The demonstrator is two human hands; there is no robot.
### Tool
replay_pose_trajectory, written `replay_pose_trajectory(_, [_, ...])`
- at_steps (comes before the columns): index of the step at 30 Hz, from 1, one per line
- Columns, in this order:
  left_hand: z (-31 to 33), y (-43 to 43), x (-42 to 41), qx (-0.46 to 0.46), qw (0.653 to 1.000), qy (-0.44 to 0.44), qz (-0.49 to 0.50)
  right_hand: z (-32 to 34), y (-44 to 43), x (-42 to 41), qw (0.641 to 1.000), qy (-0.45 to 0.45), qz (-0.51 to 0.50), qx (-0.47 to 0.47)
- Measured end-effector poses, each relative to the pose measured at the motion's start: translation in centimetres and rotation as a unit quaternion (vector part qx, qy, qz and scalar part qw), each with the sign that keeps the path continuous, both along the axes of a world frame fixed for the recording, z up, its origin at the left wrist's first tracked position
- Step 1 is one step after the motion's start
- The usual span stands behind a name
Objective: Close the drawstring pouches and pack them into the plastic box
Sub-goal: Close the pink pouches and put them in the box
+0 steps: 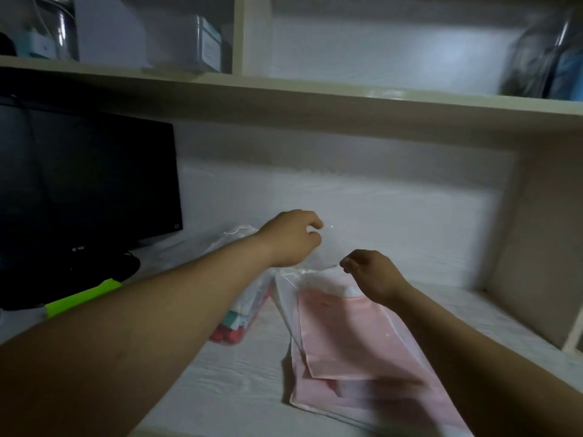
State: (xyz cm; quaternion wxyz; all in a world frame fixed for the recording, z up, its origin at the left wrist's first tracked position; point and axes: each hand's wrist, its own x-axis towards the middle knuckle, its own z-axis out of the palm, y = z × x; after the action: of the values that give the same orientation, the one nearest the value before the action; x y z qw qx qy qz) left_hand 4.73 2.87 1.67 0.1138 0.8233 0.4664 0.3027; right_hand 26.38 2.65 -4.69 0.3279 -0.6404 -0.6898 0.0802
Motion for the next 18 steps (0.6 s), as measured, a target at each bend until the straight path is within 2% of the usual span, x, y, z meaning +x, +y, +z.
replay_pose_trajectory(5, [-4.8, 1.2, 4.3, -0.045, 0.998, -0.031, -0.013, -2.1, 0.4, 3.7, 0.996, 0.06, -0.049, -0.031])
replay_pose_trajectory(8, [-8.4, 2.9, 4.8, -0.092, 0.994, -0.003, 0.061, -4.1, 1.4, 6.2, 0.987, 0.104, -0.095, -0.074])
replay_pose_trajectory(13, [-14.1, 4.8, 4.1, -0.159, 0.972, 0.067, 0.162, -7.3, 2.5, 8.1, 0.974, 0.108, -0.122, -0.155])
replay_pose_trajectory(18, [-14.9, 5.6, 4.5, -0.155, 0.975, 0.025, 0.156, -7.8, 3.1, 8.4, 0.979, 0.079, -0.129, -0.135])
